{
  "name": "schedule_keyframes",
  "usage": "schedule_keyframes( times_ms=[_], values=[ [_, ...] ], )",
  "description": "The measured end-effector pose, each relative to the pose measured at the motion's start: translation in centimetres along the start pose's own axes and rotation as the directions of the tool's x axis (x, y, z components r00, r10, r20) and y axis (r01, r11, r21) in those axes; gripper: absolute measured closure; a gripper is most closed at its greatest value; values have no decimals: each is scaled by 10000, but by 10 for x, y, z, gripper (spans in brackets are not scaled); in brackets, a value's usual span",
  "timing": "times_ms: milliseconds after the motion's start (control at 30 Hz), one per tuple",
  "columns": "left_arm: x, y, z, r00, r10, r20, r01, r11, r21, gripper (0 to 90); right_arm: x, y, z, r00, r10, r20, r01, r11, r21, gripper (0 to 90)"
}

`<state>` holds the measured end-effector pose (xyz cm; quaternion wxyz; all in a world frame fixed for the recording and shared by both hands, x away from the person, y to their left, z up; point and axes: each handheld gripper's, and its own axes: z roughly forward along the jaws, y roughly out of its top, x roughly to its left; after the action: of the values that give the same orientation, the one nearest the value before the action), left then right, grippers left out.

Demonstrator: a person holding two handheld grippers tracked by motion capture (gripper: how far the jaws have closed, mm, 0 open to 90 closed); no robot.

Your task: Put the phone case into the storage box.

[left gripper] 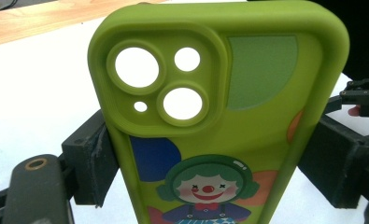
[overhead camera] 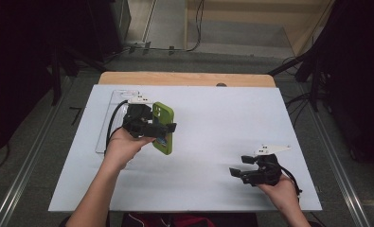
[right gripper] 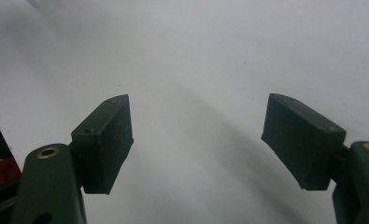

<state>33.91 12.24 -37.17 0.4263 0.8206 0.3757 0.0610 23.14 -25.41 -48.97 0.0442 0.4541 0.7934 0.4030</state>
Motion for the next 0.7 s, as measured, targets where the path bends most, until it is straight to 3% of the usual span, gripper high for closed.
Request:
schedule_keyframes(
  times_ms=[700],
  values=[
    [12,4,-22,9983,-343,-476,329,9990,-304,161,2,1,1,9999,-54,-93,53,10000,-68,226]
  ],
)
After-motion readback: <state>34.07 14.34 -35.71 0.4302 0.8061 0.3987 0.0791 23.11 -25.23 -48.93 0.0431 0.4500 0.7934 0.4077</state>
